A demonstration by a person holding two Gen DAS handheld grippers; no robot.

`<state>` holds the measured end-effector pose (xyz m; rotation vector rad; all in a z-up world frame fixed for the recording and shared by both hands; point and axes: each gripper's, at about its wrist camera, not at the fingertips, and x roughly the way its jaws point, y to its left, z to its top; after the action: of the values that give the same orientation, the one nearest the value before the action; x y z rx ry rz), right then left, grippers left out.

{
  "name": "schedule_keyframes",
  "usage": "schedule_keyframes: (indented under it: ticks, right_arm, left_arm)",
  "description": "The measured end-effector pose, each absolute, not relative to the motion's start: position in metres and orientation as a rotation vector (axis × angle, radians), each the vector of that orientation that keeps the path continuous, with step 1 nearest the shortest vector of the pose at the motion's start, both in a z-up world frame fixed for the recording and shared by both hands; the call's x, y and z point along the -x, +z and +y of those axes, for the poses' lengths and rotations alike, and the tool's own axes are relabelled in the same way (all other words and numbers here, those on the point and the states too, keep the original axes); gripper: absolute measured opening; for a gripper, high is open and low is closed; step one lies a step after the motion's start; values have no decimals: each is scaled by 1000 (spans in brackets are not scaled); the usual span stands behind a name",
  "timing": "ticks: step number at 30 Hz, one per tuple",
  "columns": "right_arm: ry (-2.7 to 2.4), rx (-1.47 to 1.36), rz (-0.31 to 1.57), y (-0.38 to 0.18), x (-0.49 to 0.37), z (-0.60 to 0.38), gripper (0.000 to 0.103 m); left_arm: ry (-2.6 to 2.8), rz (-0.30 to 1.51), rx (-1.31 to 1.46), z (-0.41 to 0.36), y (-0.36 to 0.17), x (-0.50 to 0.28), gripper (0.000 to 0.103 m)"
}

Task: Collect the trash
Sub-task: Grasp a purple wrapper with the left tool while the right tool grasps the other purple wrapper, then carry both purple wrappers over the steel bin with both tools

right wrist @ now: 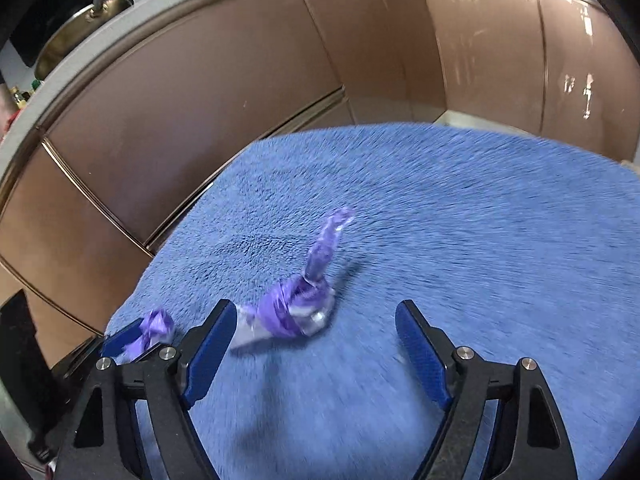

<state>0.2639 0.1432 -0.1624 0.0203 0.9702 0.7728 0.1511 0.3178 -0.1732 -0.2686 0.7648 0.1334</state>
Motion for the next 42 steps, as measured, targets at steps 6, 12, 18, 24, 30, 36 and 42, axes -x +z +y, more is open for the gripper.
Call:
schedule_keyframes:
  ticks: [6,12,18,24,30,36,42]
  right_arm:
    - [803,10,965,-174,-261,163,50]
    - [820,18,953,-166,-248,158,42]
    - [846,31,881,-128,-213,120,42]
    - [809,22,808,-88,-173,56,42]
    - [723,-8,716,-52,-128,-28,42]
    - [561,-49,644,-30,-97,-111,42]
    - [375,-88,597,-29,-83,-180,42]
  left_arm:
    - [105,807,317,323,-182,-158,29]
    - [133,763,269,314,-174,-150,28]
    - [131,744,257,296,-157,-126,28]
    - [105,698,210,260,-120,-104,28]
    - [49,614,169,218,-73,-83,28]
    - [-66,586,109,159,-42,-82,28]
    - [-197,606,68,93,-33,-99,28]
